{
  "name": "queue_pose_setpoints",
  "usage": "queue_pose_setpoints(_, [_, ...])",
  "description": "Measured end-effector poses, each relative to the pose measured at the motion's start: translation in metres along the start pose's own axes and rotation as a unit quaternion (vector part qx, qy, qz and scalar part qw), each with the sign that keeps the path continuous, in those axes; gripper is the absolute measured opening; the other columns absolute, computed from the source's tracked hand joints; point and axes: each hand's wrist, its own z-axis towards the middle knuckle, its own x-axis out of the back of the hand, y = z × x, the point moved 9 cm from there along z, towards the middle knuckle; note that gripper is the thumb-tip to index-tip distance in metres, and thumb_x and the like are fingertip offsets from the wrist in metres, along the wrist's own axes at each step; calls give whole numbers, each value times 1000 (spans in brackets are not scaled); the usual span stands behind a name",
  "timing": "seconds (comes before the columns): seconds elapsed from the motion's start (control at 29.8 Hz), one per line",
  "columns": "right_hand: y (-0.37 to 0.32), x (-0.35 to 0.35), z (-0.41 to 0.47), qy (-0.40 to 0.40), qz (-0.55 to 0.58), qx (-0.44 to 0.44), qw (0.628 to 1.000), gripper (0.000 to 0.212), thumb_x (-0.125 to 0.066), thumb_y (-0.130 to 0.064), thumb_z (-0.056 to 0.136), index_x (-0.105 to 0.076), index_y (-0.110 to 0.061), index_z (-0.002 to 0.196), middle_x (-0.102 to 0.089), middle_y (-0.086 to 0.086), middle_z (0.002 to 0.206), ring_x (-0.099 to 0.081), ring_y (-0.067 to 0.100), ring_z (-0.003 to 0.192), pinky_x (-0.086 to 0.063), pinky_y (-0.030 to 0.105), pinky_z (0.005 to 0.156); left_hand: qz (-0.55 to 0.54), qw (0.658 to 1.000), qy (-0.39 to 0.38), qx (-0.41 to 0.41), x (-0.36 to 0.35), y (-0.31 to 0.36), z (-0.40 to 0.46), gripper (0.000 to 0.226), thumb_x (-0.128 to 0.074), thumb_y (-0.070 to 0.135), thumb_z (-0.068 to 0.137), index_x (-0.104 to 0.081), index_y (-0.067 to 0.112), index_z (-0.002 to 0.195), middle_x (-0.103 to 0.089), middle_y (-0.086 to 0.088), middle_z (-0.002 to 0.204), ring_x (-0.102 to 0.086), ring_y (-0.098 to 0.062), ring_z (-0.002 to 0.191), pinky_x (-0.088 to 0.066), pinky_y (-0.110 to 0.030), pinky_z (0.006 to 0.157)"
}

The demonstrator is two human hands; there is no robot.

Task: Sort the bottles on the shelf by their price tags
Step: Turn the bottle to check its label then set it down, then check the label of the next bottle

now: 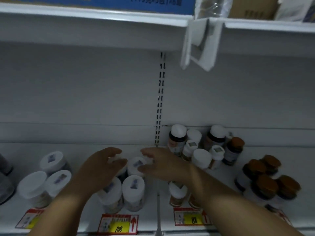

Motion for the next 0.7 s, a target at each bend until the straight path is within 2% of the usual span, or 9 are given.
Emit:
queue_pose_setpoints(0.07, [5,40,-14,74,0,15,997,48,-61,-31,86,-48,-23,131,-49,-3,133,-44,10,123,-32,19,99,15,1000,6,5,1,1,-2,32,-65,35,82,-62,28,113,-62,-6,123,-57,-22,107,-43,-34,90])
queue_pose_setpoints(0.17, [34,104,-43,123,-142,-27,982,27,-63,-31,84,-61,-24,110,-58,-2,112,-56,16,102,-46,29,85,21,998,50,23,13,6,-7,33,-65,34,82,-62,26,115,-59,-9,127,-53,-28,115,-39,-38,95])
queue_pose_setpoints(0.27, [71,123,-60,104,-274,-96,951,48,-63,-49,79,-58,-14,113,-63,6,112,-59,24,102,-43,29,80,6,996,83,-3,19,27,-13,28,-65,31,83,-62,29,110,-60,-3,119,-54,-25,106,-37,-35,86])
queue_pose_setpoints(0.37, [86,106,-58,70,-330,-96,936,63,-64,-54,75,-50,-23,128,-57,1,127,-49,25,120,-11,45,114,-32,996,62,-52,4,57,-23,18,-64,32,84,-59,41,98,-58,9,99,-52,-7,81,-36,-23,72])
queue_pose_setpoints(0.44, [87,105,-58,77,-345,-76,933,58,-67,-45,77,-50,-22,127,-56,2,129,-45,25,124,6,46,115,-58,995,50,-69,-6,72,-31,20,-64,31,84,-56,49,88,-57,23,82,-49,8,65,-35,-13,59])
queue_pose_setpoints(0.5, [84,118,-63,104,-273,-55,955,50,-70,-39,76,-55,-23,122,-58,-1,126,-48,20,121,-2,41,117,-110,990,52,-78,-12,80,-39,23,-65,29,83,-58,51,86,-57,30,82,-52,11,69,-40,-15,65])
queue_pose_setpoints(0.54, [80,129,-69,125,-194,-45,972,45,-72,-36,75,-58,-26,117,-59,-4,120,-52,15,115,-20,34,116,-139,985,53,-84,-15,84,-42,23,-66,27,83,-62,49,88,-61,28,89,-56,8,78,-42,-20,70])
queue_pose_setpoints(0.6, [66,152,-81,146,6,-2,989,30,-75,-26,74,-64,-32,102,-65,-8,108,-60,1,96,-48,11,85,-202,974,42,-91,-26,95,-46,23,-70,21,79,-69,43,86,-70,21,97,-64,1,88,-47,-15,67])
queue_pose_setpoints(0.7, [35,167,-96,104,234,92,962,26,-75,-11,71,-73,-26,91,-75,-4,94,-69,8,85,-52,14,67,-255,958,-73,-113,-63,123,-54,28,-78,17,73,-72,42,87,-74,20,97,-66,4,92,-48,-5,63])
